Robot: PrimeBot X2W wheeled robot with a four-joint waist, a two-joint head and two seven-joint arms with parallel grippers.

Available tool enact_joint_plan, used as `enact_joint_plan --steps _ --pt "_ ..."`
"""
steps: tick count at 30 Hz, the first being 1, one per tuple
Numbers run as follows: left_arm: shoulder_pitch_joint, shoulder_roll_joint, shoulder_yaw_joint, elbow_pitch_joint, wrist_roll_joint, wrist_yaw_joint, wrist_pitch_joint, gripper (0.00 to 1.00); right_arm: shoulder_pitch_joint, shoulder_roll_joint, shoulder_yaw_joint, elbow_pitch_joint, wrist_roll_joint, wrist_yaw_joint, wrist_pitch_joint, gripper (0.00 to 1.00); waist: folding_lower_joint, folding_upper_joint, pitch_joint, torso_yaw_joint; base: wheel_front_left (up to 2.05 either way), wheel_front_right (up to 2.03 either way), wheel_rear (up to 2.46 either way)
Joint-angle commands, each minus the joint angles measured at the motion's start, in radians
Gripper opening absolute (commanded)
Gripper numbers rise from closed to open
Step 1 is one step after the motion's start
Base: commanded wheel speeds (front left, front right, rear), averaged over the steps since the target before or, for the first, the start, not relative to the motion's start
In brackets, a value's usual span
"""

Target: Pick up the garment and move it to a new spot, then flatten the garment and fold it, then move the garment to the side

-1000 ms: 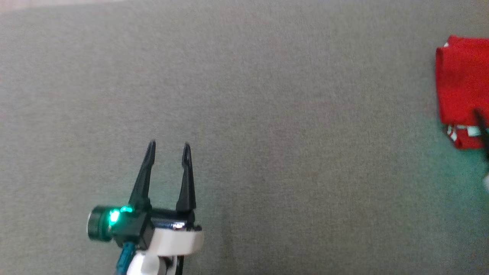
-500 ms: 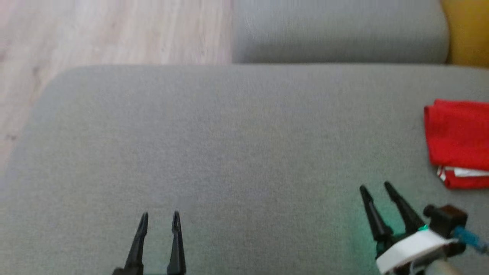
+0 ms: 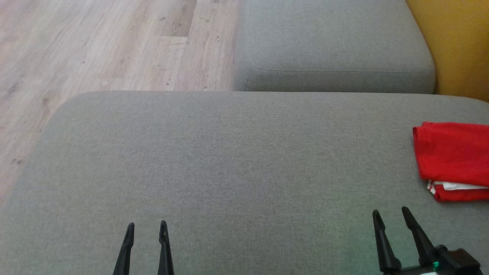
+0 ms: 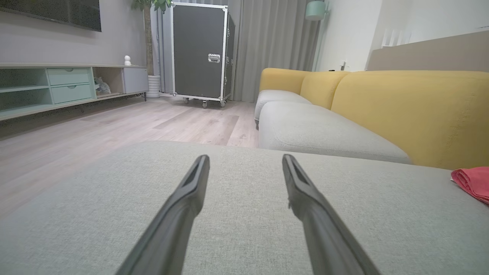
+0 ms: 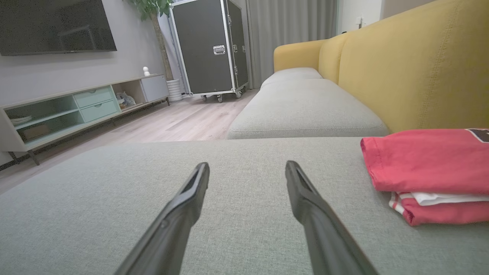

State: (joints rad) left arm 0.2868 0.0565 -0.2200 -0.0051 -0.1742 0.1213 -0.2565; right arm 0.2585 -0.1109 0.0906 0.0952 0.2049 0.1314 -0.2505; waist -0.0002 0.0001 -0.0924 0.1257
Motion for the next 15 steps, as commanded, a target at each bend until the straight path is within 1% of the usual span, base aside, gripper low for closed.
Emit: enact_joint_plan --steps 1,8,13,14,15 --pt "-0.035 -0.006 0.035 -0.039 0.009 -0.007 -0.005 1.0 -0.041 -0.009 0.012 -0.044 -0.012 -0.001 -0.011 1.0 0.0002 -0.0001 -0.003 -0.003 0.0 0.0 0.0" --pt "-0.026 -0.006 0.05 -0.033 0.026 -0.026 -0.005 1.0 -0.01 0.024 -0.019 -0.062 -0.017 -0.001 -0.011 1.0 0.0002 -0.0001 -0.014 -0.018 0.0 0.0 0.0" --pt "-0.02 -0.006 0.05 -0.014 0.024 -0.033 -0.005 1.0 -0.002 0.033 -0.024 -0.062 -0.009 -0.001 -0.011 1.0 0.0002 -0.0001 -0.022 -0.026 0.0 0.0 0.0" --pt "0.007 0.0 0.019 0.019 0.021 -0.033 0.0 0.0 0.023 0.04 -0.039 -0.023 -0.012 0.0 0.0 0.0 0.0002 -0.0001 -0.022 -0.026 0.0 0.0 0.0" --pt "0.008 0.0 0.018 0.036 0.021 -0.033 0.0 0.0 0.023 0.04 -0.037 -0.008 -0.012 0.0 0.001 0.0 0.0002 -0.0001 -0.022 -0.026 0.0 0.0 0.0"
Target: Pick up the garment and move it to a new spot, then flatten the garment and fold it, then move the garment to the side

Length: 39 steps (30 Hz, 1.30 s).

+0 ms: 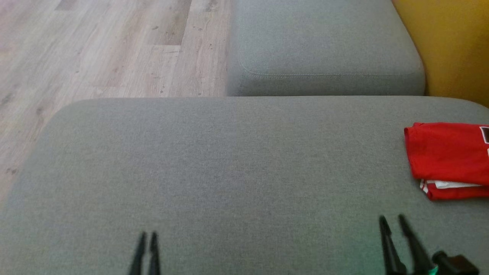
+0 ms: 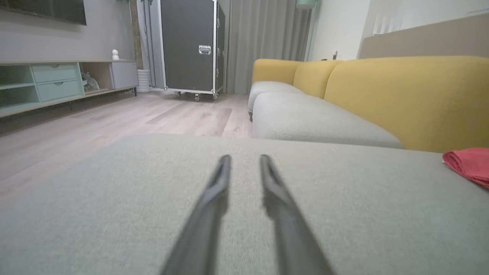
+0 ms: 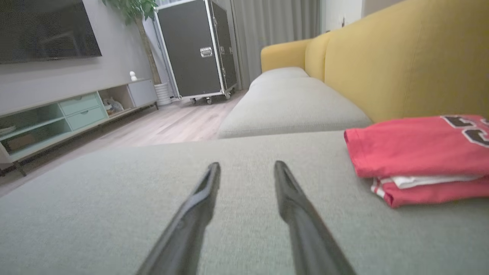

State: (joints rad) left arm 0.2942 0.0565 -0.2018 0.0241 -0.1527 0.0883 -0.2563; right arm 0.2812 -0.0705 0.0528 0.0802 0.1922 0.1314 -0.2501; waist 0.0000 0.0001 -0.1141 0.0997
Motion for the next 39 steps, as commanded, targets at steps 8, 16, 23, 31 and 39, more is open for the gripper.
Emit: enact_joint_plan --steps 8,16,23,31,39 --pt "-0.005 0.004 0.007 0.054 -0.068 -0.006 0.011 0.0 -0.008 -0.002 0.003 0.057 0.065 0.0 0.015 0.0 0.0001 -0.0001 0.005 -0.005 0.0 0.0 0.0" --pt "-0.033 0.009 0.02 0.068 -0.168 -0.022 0.029 0.0 -0.035 -0.005 -0.002 0.066 0.161 0.0 0.034 0.0 0.0001 -0.0001 0.013 -0.011 0.0 0.0 0.0" --pt "-0.054 0.013 0.029 0.08 -0.243 -0.033 0.043 0.0 -0.054 -0.007 -0.007 0.071 0.232 0.0 0.048 0.0 0.0001 -0.0001 0.018 -0.016 0.0 0.0 0.0" --pt "-0.084 0.018 0.045 0.094 -0.353 -0.05 0.064 0.0 -0.082 -0.009 -0.014 0.079 0.338 0.0 0.07 0.0 0.0001 -0.0001 0.027 -0.023 0.0 0.0 0.0" --pt "-0.111 0.021 0.06 0.104 -0.451 -0.064 0.083 0.0 -0.107 -0.01 -0.022 0.086 0.431 0.0 0.091 0.0 0.0001 -0.0001 0.034 -0.029 0.0 0.0 0.0"
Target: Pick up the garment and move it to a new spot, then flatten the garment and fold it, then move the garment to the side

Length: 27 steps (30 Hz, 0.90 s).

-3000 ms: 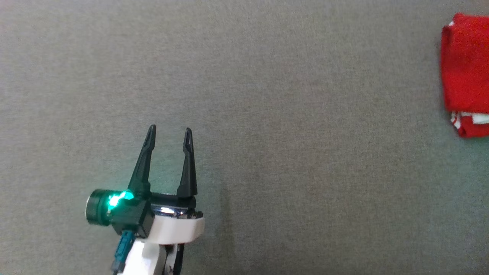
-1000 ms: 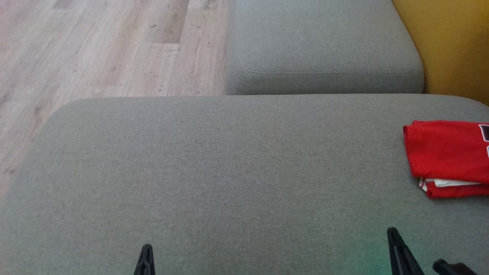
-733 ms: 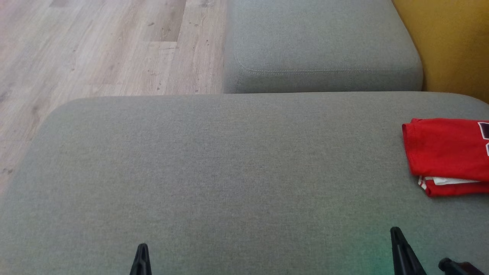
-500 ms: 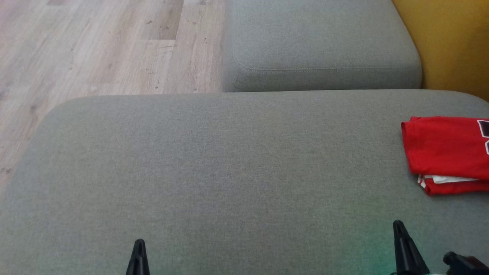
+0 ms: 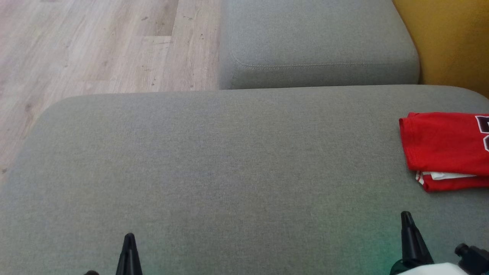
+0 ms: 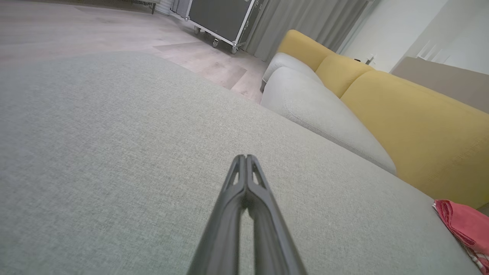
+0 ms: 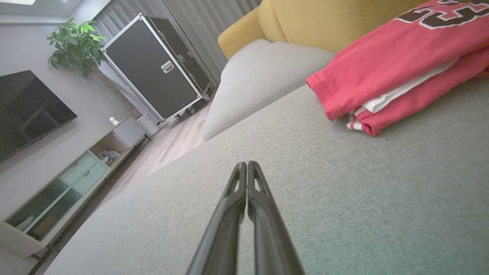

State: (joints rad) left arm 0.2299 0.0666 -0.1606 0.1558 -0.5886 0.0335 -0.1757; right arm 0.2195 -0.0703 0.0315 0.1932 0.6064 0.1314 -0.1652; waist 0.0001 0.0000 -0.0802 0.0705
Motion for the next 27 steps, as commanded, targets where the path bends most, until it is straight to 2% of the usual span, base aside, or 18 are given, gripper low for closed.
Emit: enact_joint_plan --steps 1,27 --pt "-0.05 0.011 0.021 -0.026 -0.027 -0.011 0.005 0.0 -0.048 -0.01 -0.002 -0.026 0.028 0.0 0.008 0.0 -0.0001 0.0 0.001 -0.001 0.0 0.0 0.0" --pt "-0.13 0.017 0.075 0.004 -0.326 -0.054 0.071 0.0 -0.127 -0.01 -0.03 -0.005 0.316 0.0 0.075 0.0 -0.0001 0.0 0.025 -0.021 0.0 0.0 0.0"
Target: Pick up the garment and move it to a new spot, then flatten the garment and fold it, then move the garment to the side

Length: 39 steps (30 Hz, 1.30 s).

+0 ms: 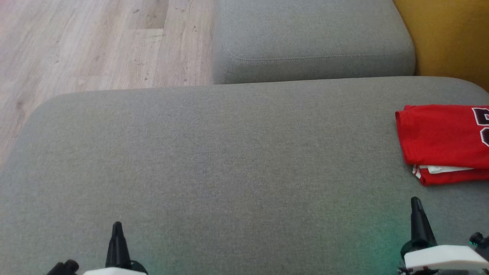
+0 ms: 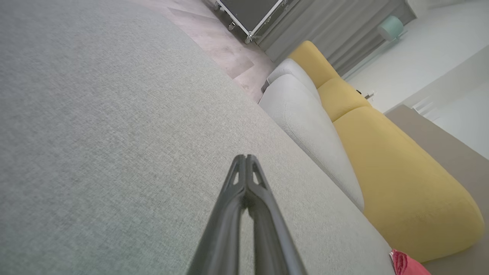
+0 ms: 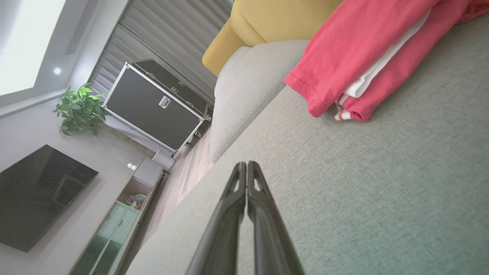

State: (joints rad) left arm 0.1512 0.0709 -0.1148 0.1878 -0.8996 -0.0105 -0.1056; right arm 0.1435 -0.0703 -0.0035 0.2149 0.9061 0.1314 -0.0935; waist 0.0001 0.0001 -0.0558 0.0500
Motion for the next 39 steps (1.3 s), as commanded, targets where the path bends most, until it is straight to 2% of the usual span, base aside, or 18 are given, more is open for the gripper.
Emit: enact_joint_plan --steps 1,39 --pt "-0.054 0.012 0.031 -0.026 -0.026 -0.012 0.004 0.0 -0.054 -0.01 0.003 -0.026 0.028 0.0 0.006 0.0 -0.0001 -0.0001 0.001 -0.001 0.0 0.0 0.0" --pt "-0.178 0.012 0.124 0.024 -0.471 -0.079 0.113 0.0 -0.174 -0.005 -0.048 0.007 0.459 -0.001 0.115 0.0 -0.0001 -0.0001 0.037 -0.031 0.0 0.0 0.0"
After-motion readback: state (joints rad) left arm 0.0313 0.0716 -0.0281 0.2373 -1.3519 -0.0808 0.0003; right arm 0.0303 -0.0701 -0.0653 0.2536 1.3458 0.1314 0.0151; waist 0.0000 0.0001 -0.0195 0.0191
